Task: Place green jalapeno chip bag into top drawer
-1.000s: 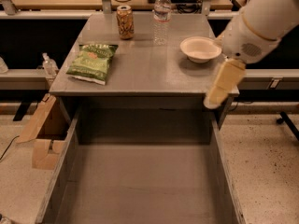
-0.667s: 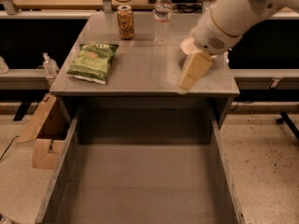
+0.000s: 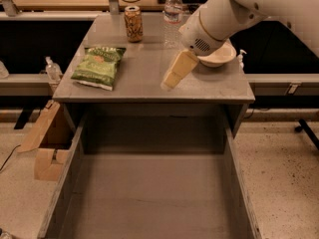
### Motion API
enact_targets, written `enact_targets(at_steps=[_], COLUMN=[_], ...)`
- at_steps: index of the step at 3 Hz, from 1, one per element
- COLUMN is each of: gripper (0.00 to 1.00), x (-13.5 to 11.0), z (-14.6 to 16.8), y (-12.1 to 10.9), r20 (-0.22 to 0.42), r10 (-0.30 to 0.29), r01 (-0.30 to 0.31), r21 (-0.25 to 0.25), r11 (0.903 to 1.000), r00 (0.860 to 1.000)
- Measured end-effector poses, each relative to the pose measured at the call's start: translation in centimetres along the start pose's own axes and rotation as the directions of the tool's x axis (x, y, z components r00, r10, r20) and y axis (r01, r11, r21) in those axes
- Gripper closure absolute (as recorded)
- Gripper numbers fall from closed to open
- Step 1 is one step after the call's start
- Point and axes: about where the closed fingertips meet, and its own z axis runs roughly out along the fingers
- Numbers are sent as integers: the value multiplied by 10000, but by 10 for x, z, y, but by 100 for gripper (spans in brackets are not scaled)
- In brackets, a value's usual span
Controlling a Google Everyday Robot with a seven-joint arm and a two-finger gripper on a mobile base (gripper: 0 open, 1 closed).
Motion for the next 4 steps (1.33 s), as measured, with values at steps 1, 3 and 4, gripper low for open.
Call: enact_targets(at_steps=[1, 3, 4], gripper=[0, 0, 0], x=[1, -33, -67], z=[19, 135, 169], y=[-1, -14, -25], r20=[256, 1453, 2043], r10=[71, 223, 62], r01=[-71, -71, 194], r21=[-13, -1043, -1232], r11=[10000, 9945, 9922], r00=[9996, 9891, 9789])
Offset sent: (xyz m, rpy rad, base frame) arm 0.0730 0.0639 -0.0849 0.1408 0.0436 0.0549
